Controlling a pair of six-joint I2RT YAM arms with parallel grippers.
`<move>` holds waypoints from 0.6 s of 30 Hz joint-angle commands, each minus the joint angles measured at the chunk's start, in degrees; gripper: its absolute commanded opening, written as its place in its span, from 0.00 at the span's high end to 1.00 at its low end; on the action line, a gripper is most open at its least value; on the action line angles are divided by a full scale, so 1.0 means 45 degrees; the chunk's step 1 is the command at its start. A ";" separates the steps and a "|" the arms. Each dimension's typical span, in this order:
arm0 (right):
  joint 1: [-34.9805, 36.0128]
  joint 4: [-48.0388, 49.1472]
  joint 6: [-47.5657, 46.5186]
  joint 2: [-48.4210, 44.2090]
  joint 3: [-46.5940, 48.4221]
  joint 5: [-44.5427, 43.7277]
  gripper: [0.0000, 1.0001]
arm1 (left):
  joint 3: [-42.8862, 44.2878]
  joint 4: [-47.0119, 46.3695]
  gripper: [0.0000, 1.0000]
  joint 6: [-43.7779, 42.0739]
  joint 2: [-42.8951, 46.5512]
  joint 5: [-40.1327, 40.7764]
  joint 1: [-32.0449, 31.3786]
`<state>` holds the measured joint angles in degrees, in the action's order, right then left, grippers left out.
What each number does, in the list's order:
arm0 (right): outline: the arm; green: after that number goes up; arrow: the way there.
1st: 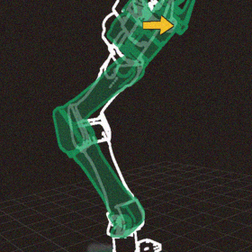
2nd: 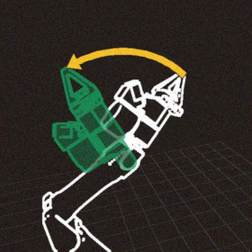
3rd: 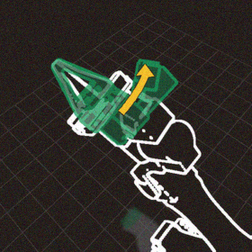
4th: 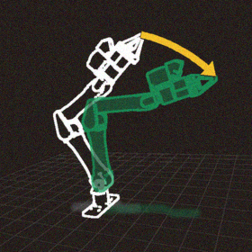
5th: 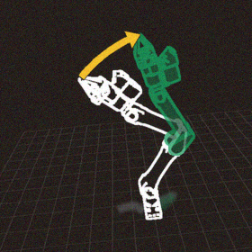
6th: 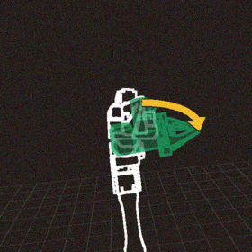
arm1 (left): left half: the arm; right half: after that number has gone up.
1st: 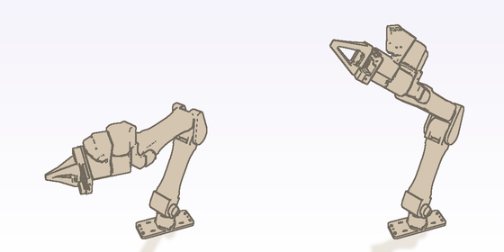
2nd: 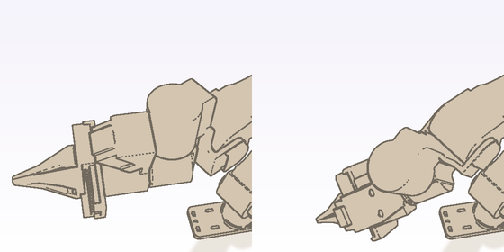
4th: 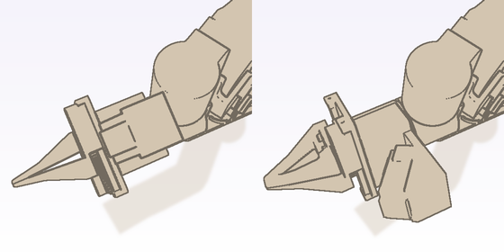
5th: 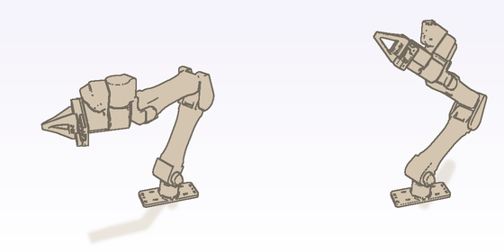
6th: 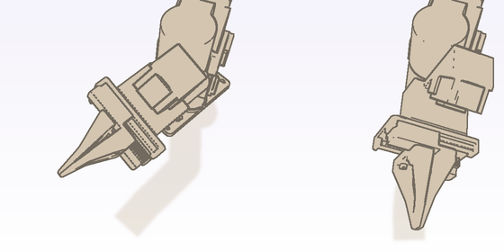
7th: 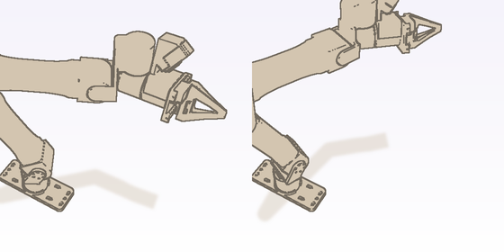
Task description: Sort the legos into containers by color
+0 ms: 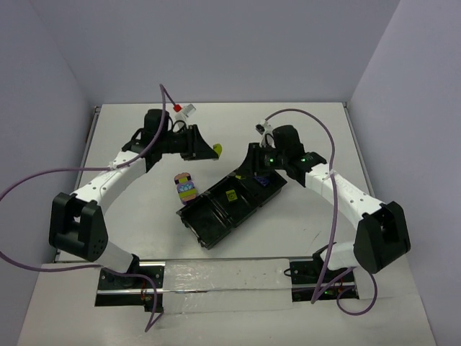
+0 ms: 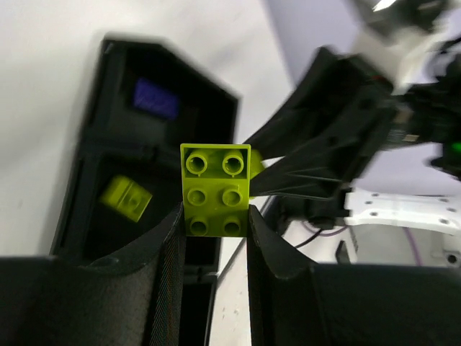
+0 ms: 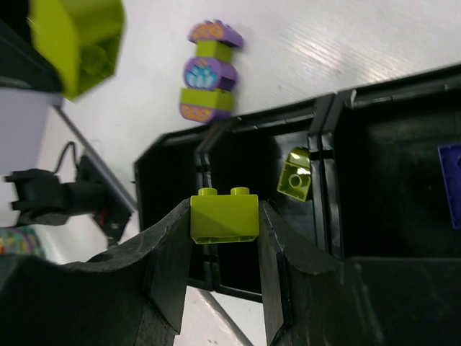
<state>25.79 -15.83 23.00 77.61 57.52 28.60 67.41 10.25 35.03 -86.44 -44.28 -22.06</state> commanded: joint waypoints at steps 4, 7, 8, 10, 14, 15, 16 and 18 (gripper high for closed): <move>0.0966 -0.0526 -0.0647 0.0519 -0.0186 -0.1840 0.87 | -0.0846 0.2205 1.00 -0.0814 0.0386 0.3249 -0.1124; 0.1263 -0.0577 -0.0756 0.0724 -0.0224 -0.1824 0.84 | -0.0957 0.2393 1.00 -0.0851 0.0144 0.3791 -0.1792; 0.1365 -0.0641 -0.0794 0.0826 -0.0224 -0.1843 0.82 | -0.0957 0.2457 1.00 -0.0823 0.0042 0.3975 -0.1969; 0.1500 -0.0730 -0.0895 0.0979 -0.0236 -0.1871 0.75 | -0.0957 0.2440 1.00 -0.0711 -0.0097 0.4152 -0.2230; 0.1771 -0.0966 -0.1094 0.1176 -0.0193 -0.1869 0.49 | -0.0857 0.2373 1.00 -0.0539 -0.0255 0.4471 -0.2531; 0.1842 -0.1026 -0.1112 0.1190 -0.0154 -0.1923 0.45 | -0.0777 0.2448 1.00 -0.0550 -0.0307 0.4627 -0.2579; 0.1901 -0.1144 -0.1127 0.1191 -0.0109 -0.2070 0.40 | -0.0688 0.2523 1.00 -0.0594 -0.0396 0.4643 -0.2653; 0.1924 -0.1281 -0.1154 0.0918 -0.0071 -0.2513 0.34 | -0.0577 0.2728 1.00 -0.0672 -0.0510 0.4838 -0.2773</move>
<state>33.64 -20.11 19.20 82.91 56.77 20.63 62.72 21.10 32.46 -87.69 -25.47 -33.49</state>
